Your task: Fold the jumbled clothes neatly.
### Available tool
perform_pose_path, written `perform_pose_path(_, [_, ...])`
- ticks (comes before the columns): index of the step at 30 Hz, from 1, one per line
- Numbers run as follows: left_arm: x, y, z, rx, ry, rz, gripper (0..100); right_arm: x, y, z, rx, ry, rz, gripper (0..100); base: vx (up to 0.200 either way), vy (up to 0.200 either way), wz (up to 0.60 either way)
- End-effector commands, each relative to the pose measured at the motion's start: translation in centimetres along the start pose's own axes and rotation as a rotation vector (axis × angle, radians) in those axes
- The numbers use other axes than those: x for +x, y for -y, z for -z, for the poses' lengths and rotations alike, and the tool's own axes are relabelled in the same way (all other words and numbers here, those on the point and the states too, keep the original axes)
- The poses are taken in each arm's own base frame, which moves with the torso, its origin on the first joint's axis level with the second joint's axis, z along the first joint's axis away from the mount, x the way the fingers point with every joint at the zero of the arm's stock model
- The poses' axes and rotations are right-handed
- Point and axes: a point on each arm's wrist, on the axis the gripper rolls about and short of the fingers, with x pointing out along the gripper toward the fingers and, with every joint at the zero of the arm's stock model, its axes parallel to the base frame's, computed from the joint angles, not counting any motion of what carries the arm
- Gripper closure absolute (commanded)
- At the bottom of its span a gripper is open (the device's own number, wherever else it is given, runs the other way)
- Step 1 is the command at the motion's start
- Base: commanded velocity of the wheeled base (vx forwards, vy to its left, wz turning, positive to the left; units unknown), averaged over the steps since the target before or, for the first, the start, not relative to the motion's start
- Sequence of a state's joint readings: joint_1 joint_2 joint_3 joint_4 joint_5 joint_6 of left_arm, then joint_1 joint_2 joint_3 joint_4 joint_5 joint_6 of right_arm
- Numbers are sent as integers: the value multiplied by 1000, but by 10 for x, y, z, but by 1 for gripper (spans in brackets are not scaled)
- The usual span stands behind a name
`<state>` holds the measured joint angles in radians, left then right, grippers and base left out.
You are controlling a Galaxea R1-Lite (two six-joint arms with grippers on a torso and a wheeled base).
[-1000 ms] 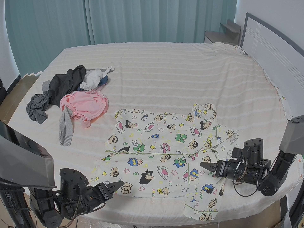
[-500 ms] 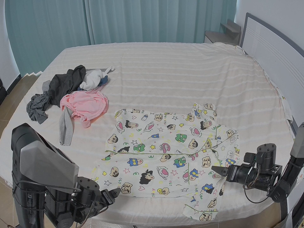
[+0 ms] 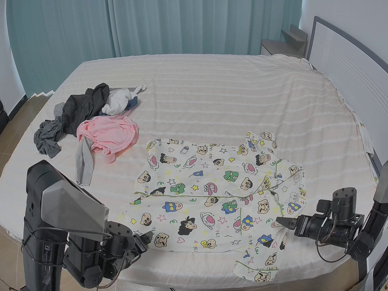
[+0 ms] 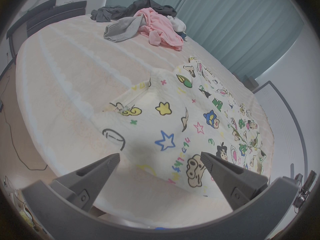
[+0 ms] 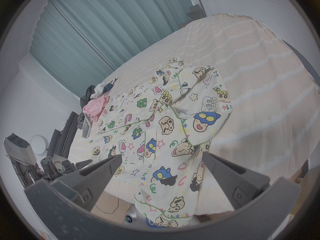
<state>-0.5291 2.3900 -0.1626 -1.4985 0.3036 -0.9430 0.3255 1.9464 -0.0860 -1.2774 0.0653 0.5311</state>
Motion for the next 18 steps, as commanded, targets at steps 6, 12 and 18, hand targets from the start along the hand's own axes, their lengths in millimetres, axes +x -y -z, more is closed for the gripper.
perform_pose_path(6, [9,6,-6,-21,51,36,0,-8,12,7,29,-32,48,0,0,0,0])
perform_pose_path(12, [8,5,-4,26,45,30,100,-12,23,12,57,-67,91,0,0,0,0])
perform_pose_path(18, [6,3,-5,28,81,-8,100,5,31,28,55,-156,133,0,0,0,0])
